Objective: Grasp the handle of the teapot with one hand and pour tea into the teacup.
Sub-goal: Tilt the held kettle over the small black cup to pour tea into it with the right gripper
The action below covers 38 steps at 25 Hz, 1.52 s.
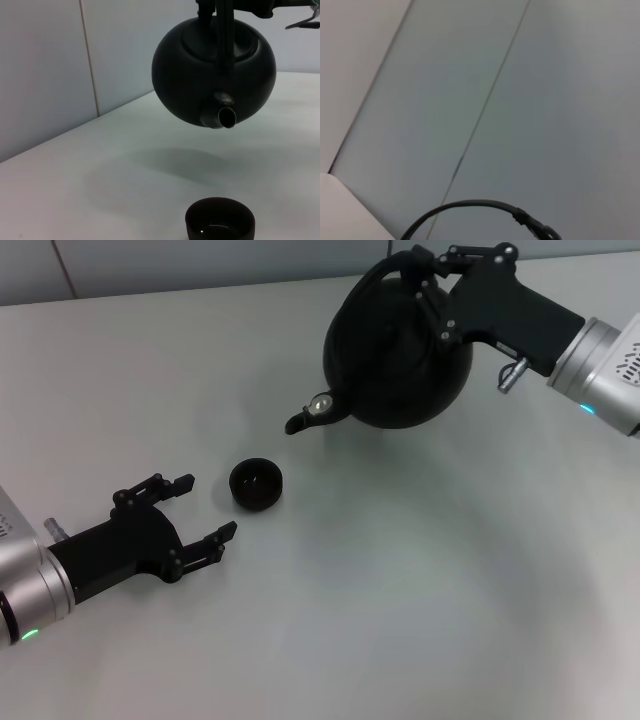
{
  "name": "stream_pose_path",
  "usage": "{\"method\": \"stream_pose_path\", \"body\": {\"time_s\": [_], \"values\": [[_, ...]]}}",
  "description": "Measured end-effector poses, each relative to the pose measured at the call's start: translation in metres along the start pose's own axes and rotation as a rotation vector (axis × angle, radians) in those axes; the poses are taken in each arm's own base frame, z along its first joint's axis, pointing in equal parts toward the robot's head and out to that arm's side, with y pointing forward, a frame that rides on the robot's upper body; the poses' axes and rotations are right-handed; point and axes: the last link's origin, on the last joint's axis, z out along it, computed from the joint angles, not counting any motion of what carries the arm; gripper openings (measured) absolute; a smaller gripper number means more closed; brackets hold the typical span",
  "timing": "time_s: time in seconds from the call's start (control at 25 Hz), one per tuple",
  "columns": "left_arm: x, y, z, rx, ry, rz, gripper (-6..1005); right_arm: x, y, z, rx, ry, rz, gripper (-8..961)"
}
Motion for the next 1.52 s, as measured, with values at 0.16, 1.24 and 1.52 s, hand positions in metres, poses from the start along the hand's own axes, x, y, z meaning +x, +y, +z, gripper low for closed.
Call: {"method": "stream_pose_path", "body": {"time_s": [0.16, 1.24, 1.52], "values": [[0.0, 0.0, 0.0, 0.0, 0.0, -0.001, 793, -0.002, 0.001, 0.004, -0.02, 0.001, -0.016, 102], [0.001, -0.001, -0.002, 0.003, 0.001, 0.0, 794, -0.008, 0.007, 0.032, -0.132, 0.036, -0.121, 94], [0.0, -0.001, -0.002, 0.002, 0.001, 0.0, 794, -0.008, 0.008, 0.033, -0.147, 0.047, -0.137, 93]]}}
